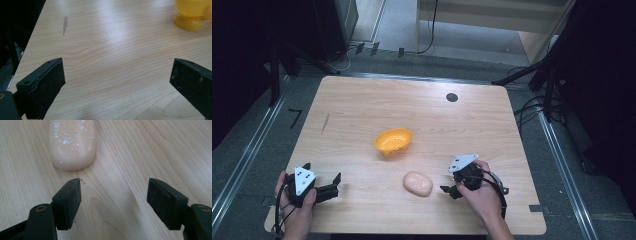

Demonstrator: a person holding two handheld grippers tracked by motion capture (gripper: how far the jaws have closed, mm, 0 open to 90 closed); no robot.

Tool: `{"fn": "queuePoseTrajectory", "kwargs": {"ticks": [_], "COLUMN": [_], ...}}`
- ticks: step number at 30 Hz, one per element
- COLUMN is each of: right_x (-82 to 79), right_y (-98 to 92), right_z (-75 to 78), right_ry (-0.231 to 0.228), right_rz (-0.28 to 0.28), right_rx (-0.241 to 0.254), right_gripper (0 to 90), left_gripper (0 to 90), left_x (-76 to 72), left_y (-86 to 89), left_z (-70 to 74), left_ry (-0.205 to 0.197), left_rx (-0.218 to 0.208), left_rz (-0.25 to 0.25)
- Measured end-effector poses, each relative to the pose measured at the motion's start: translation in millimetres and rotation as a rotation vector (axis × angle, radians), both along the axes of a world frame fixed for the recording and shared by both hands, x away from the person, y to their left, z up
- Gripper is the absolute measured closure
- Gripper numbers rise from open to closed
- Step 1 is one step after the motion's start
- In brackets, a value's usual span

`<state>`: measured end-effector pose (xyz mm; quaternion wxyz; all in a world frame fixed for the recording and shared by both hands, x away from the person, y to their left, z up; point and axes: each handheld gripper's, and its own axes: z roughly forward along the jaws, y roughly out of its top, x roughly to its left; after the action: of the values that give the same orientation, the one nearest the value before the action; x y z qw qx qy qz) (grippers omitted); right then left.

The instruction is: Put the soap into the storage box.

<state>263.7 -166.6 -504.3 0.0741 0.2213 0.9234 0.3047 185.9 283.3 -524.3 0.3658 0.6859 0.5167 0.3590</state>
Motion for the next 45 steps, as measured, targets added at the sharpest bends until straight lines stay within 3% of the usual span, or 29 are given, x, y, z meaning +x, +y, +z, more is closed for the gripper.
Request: {"fn": "queuePoseTrajectory", "kwargs": {"ticks": [16,45], "right_x": [0.1,1.8], "right_y": [19.0,61.1], "right_z": [2.2,0.3], "right_ry": [-0.02,0.021], "right_rz": [0.04,0.138], "right_rx": [0.012,-0.027], "right_gripper": [14.3,19.4], "left_gripper": [0.2,0.2], "left_x": [0.0,0.1], "left_y": [0.0,-0.2], "left_z": [0.0,0.0], "left_ry": [0.0,0.003], "left_rx": [-0.002,0.003], "left_rz": [-0.001,-0.007]}}
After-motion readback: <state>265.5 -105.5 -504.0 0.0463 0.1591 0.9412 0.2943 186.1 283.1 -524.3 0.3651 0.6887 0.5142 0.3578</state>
